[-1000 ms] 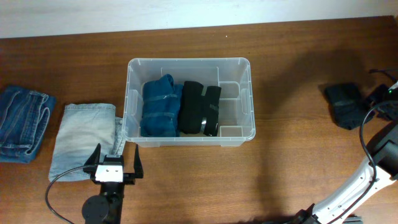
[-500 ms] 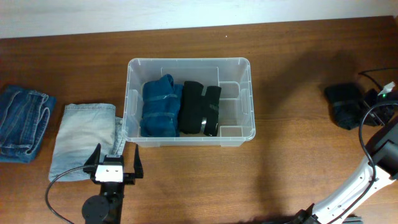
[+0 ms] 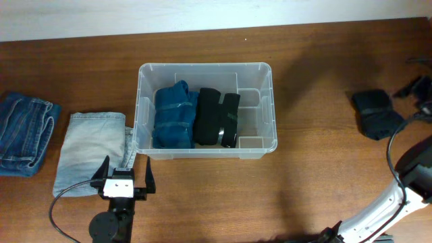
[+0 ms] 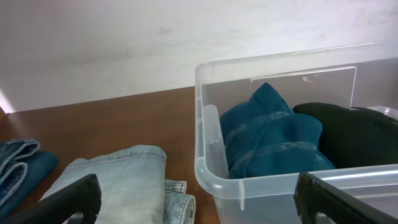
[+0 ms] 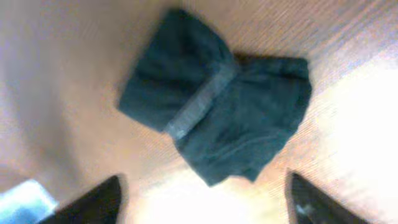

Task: Pack container
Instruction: 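Move the right gripper right over the remaining small black garment, then lower the right gripper and grasp the small black garment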

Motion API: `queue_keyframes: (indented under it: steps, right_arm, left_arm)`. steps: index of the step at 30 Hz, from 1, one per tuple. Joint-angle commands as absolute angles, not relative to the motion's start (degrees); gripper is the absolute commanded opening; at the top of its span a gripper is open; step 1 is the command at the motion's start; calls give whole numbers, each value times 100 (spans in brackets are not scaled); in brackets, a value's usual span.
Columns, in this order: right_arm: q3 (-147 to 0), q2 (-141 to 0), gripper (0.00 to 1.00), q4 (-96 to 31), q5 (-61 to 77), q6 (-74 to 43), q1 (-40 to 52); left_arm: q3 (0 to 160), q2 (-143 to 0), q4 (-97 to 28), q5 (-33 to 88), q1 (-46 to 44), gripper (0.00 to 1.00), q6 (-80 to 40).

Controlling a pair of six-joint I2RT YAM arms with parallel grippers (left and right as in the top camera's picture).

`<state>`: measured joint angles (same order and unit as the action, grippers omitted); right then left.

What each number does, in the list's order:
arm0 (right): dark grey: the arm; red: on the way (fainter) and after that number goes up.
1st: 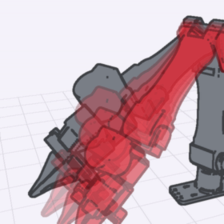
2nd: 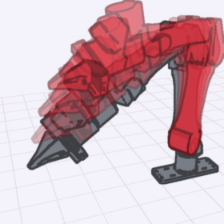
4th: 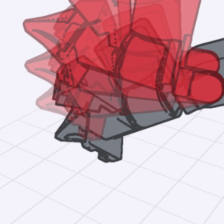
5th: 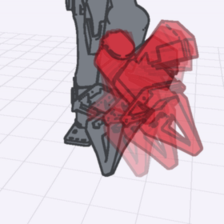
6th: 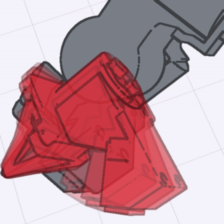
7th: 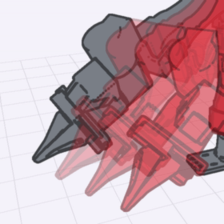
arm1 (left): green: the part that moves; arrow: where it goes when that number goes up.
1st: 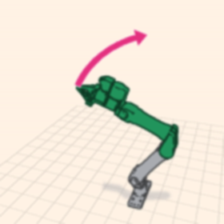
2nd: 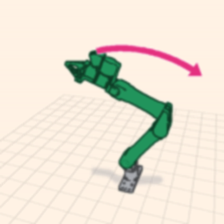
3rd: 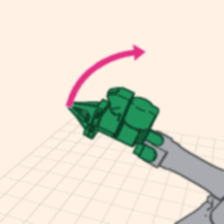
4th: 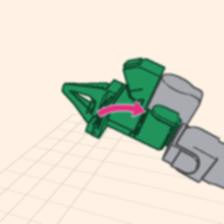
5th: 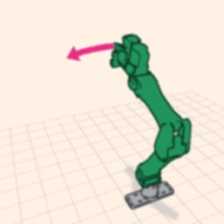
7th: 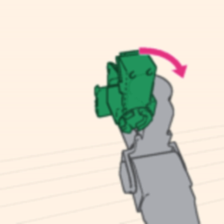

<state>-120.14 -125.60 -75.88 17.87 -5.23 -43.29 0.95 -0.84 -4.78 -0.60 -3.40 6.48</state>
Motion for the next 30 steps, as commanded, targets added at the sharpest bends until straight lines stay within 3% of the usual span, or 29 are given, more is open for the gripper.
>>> queue_keyframes:
  steps: [1,4,6,9,11,13,30]
  right_arm:
    - [-12097,-12414,93,-7548,1734,-336,-4281]
    - [-12027,-12414,95,-7218,1632,-167,-4281]
    - [-11946,-12422,85,-6963,1516,-165,-4281]
    - [-11732,-12431,43,-6486,1518,-32,-4281]
    - [-11603,-12455,22,-6204,1520,54,-4283]
    - [-11500,-12521,7,-5959,1518,198,-4283]
    - [-11461,-13454,4,-5916,834,-93,-4353]
  left_arm:
    - [51,-34,-473,-19,-316,99,738]
    - [51,-34,-473,-19,-316,99,738]
    - [51,-34,-473,-19,-316,99,738]
    - [51,-34,-473,-19,-316,99,738]
    - [51,-34,-473,-19,-316,99,738]
    - [51,-34,-473,-19,-316,99,738]
    - [51,-34,-473,-19,-316,99,738]
